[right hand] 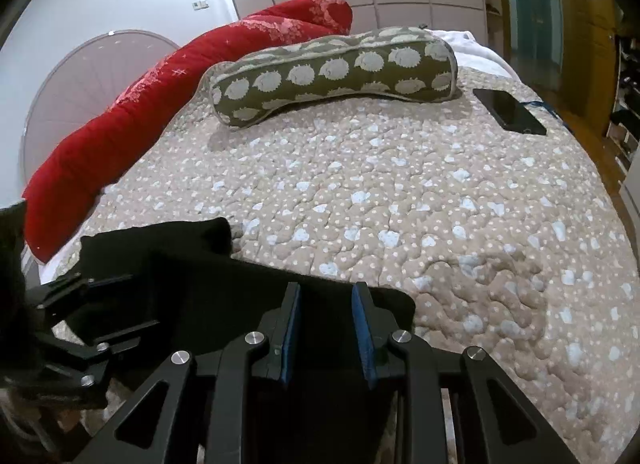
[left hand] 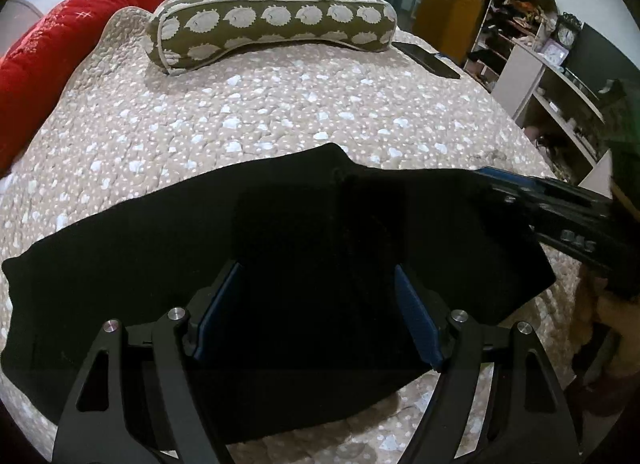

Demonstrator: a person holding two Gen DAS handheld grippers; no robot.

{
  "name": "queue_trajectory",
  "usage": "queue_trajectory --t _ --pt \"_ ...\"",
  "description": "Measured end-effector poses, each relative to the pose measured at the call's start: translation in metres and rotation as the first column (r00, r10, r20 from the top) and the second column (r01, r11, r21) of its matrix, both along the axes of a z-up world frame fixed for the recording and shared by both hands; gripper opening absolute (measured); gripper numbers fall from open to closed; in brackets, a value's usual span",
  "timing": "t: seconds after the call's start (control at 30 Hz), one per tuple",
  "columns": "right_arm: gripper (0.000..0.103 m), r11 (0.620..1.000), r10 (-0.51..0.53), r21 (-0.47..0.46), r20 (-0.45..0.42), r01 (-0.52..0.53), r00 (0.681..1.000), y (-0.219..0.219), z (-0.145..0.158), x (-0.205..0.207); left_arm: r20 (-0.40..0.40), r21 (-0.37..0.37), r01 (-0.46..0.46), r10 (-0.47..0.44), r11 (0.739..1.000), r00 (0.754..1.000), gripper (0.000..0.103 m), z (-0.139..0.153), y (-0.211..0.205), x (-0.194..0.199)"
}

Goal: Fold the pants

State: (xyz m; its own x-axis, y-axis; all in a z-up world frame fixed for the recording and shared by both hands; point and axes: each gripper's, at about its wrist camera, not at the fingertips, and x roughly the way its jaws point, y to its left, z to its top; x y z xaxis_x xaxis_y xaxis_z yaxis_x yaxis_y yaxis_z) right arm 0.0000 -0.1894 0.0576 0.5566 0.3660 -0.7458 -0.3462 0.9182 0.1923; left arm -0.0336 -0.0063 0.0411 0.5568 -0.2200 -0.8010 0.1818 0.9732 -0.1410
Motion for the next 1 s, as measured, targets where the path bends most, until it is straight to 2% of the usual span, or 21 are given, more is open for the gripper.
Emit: queue_trajectory --t 0.17,0.4,0.57,1.0 --pt "0.025 1.0 -0.002 0.002 0.024 0.002 1.0 -0.008 0.019 -0.035 0.003 -0.024 -0.017 0.017 1.0 1.0 0.078 0.0 0.002 -0.001" --pt "0.025 0.998 0.011 -0.059 0.016 -0.01 1.0 -0.007 0.008 -0.066 0.016 -0.026 -0.027 0.027 0.999 1.0 0.079 -0.002 0.001 -0.003" --pt "0.025 0.997 -0.001 -0.081 0.003 0.002 1.0 -0.005 0.0 -0.071 0.025 -0.024 -0.026 0.026 0.999 0.999 0.081 -0.004 0.0 -0.002" --pt "0.025 0.995 -0.019 -0.095 0.033 0.022 0.999 0.005 0.023 -0.065 0.036 -0.04 -0.023 0.024 0.999 0.999 0.081 -0.005 0.002 -0.004"
